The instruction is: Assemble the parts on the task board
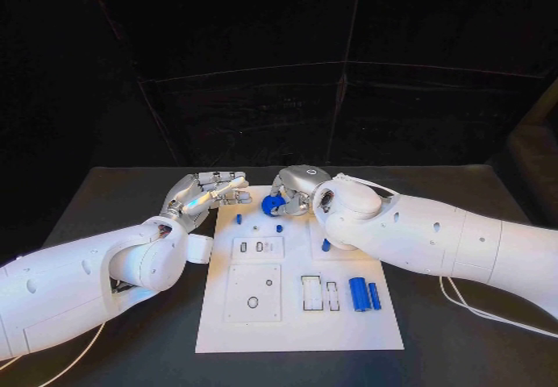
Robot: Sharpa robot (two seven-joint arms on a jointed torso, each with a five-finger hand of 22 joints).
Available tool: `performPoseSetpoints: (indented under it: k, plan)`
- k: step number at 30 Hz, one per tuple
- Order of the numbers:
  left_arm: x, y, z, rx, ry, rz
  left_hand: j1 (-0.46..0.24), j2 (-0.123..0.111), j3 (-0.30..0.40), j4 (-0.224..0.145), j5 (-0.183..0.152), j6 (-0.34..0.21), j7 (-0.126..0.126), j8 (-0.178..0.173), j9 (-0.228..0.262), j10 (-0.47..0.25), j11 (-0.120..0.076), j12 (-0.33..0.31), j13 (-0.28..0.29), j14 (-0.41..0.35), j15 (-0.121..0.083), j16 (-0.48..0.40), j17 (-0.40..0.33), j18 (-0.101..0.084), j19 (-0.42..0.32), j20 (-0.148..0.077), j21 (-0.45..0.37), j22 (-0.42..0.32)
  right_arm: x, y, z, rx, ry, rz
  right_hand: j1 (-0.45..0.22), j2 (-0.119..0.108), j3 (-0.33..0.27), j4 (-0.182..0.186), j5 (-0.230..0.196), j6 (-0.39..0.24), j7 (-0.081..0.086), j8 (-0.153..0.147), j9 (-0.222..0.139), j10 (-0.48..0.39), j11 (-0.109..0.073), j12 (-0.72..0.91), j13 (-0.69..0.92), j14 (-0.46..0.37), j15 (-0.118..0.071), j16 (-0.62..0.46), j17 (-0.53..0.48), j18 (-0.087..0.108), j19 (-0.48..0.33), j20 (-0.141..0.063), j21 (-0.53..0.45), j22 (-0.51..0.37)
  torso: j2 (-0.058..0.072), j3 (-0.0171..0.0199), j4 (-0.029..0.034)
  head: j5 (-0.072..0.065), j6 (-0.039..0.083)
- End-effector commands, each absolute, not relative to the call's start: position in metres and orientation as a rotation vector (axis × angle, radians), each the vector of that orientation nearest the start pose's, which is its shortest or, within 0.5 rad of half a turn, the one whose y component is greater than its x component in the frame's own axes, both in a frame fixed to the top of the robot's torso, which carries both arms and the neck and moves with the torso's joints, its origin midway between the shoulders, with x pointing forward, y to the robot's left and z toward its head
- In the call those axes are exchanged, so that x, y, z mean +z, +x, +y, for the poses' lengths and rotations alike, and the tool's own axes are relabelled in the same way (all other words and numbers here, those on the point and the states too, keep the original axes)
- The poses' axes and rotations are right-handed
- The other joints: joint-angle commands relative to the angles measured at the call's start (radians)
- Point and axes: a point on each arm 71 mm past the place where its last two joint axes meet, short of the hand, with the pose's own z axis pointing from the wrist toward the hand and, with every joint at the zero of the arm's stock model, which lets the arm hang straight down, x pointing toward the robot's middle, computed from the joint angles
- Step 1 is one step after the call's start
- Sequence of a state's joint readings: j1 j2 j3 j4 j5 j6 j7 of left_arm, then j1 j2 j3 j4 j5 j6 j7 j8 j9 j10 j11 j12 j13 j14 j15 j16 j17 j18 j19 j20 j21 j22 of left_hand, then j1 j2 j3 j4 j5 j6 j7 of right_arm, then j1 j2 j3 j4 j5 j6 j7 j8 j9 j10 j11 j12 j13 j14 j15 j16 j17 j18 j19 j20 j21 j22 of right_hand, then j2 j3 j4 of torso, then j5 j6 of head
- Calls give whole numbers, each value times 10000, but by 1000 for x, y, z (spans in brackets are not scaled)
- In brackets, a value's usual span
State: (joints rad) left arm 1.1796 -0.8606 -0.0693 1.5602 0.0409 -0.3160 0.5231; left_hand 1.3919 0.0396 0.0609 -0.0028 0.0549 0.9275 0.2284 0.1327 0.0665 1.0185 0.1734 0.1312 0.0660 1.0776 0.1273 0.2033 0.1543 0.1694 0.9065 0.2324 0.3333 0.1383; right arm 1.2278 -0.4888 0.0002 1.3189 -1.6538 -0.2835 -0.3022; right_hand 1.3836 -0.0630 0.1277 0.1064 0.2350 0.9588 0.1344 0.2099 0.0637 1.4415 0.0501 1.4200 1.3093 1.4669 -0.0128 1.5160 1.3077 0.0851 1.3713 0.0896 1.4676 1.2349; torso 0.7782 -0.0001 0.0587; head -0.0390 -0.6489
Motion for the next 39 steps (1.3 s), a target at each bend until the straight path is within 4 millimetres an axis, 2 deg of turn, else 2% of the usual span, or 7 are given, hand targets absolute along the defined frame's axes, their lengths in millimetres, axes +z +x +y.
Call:
performPoseSetpoints:
  k: [1,14,19,24,29,33,39]
  plan:
    - [-186,476,209,-16270,-11000,13283,26,110,10,-50,2,20,41,-52,-11,68,11,-36,-13,66,-27,-67,13,133,64,8,-57,-11,-167,523,-82,4990,-2692,15942,-82,-66,56,-2,29,-36,75,-73,3,-72,55,-61,335,705,-35,-5,1000,-187,63,40,40,17,-4,-7,10,-24,-3]
    - [-186,476,209,-16258,-11006,13284,26,110,10,-50,2,20,41,-52,-11,68,11,-36,-13,66,-27,-67,13,133,64,8,-57,-11,-169,526,-81,4871,-2705,15958,-293,-249,172,35,-33,-510,205,-410,-6,-160,171,-163,221,705,60,-12,999,-186,49,117,42,12,-3,-7,4,0,-29]
    - [-186,476,209,-16256,-11009,13288,2,112,15,-63,0,33,40,-55,-10,84,10,-45,-12,82,-28,-85,19,133,73,6,-62,-19,-170,527,-81,4852,-2726,16123,-1153,-468,-323,621,558,-690,269,-614,31,-183,253,-187,190,704,144,-17,999,-181,35,215,44,11,-6,-6,4,-3,-40]
    - [-186,476,209,-16255,-11012,13294,2,112,15,-63,0,33,40,-55,-10,84,10,-45,-12,82,-28,-85,19,133,73,6,-62,-19,-170,527,-80,4881,-2697,16146,-1440,-507,-748,990,432,-692,284,-685,37,-181,275,-179,204,704,161,-19,1001,-179,28,236,47,13,0,-1,-2,7,-45]
    - [-186,476,209,-16250,-11016,13302,2,112,15,-63,0,33,40,-55,-10,84,10,-45,-12,82,-28,-85,19,133,73,6,-62,-19,-170,527,-80,4887,-2686,16217,-1552,-443,-1068,1253,515,-652,285,-715,46,-177,277,-171,221,707,167,-16,1014,-180,31,245,52,24,-2,-3,8,2,-48]
    - [-186,476,210,-16245,-11018,13300,2,112,15,-63,0,33,40,-55,-10,84,10,-45,-12,82,-28,-85,19,133,73,6,-62,-19,-168,526,-84,5035,-2505,16014,-1755,-250,-1435,1694,963,-558,269,-734,52,-149,266,-142,269,709,158,-13,1028,-179,25,241,54,22,-9,-5,3,12,-43]
    - [-186,476,212,-16214,-11023,13279,2,112,15,-63,0,33,40,-55,-10,84,10,-45,-12,82,-28,-85,19,133,73,6,-62,-19,-157,518,-106,6104,-1683,14980,-1574,-217,-1602,1712,1301,-531,260,-762,48,-70,252,-65,377,716,147,-4,1056,-185,50,229,69,59,-23,7,-29,19,17]
